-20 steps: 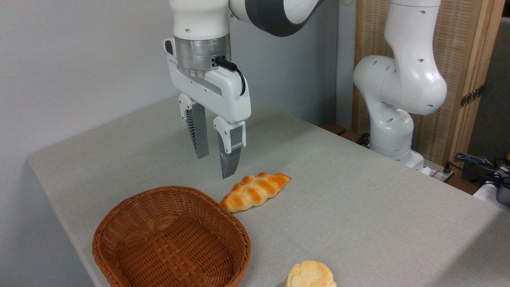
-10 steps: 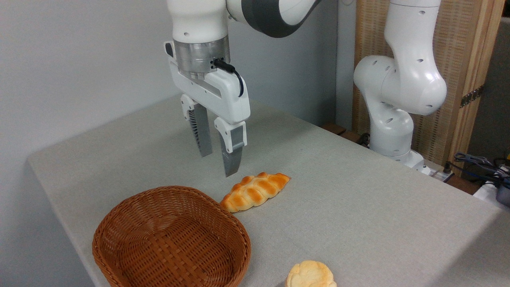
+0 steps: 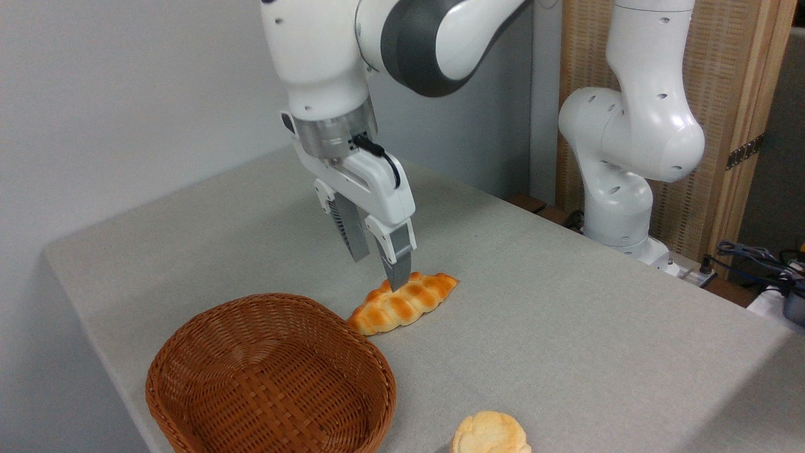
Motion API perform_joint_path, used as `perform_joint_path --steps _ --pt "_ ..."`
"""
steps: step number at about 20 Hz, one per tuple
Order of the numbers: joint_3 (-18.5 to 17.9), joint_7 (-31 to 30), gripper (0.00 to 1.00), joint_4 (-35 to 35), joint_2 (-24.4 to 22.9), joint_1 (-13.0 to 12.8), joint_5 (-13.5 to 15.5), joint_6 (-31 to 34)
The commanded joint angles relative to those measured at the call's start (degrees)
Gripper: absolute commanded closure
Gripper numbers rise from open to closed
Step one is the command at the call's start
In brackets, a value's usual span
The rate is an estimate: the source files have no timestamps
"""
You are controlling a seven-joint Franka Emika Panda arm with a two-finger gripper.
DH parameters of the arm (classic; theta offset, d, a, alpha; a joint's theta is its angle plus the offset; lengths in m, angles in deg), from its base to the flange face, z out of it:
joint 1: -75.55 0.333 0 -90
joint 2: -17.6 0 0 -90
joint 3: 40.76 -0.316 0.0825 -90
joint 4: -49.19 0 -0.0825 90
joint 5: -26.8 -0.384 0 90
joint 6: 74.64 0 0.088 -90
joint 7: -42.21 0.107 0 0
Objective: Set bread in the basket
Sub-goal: 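Lower the open gripper down onto the braided bread roll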
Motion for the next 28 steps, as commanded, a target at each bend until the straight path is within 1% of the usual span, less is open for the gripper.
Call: perform_joint_path --steps 1,2,4,5,8,13,14,15,18,26,28 --pt "-0.2 0.9 0.0 -3.0 0.4 -1.3 0.7 -1.6" --pt "-0.2 0.9 0.0 -3.3 0.5 -1.4 0.7 -1.8" --pt "-0.2 0.9 0.0 -3.8 1.5 -2.6 0.3 -2.1" --pt "-0.2 0.9 0.0 -3.8 1.8 -2.7 0.2 -2.2" --pt "-0.2 1.0 0.0 -3.8 2.9 -2.7 0.1 -4.1" --pt "-0.3 1.4 0.0 -3.8 4.9 -2.6 -0.1 -4.8" --pt "-0.3 1.6 0.0 -3.8 5.0 -2.6 -0.6 -5.0" --pt "-0.3 1.6 0.0 -3.8 5.3 -2.6 -1.7 -5.4" --pt "-0.3 1.7 0.0 -3.8 6.6 -2.6 -2.2 -5.7" --pt "-0.2 1.6 0.0 -3.7 6.9 -2.7 -2.1 -5.7" --pt "-0.2 1.6 0.04 -3.8 6.9 -2.7 -2.2 -5.7"
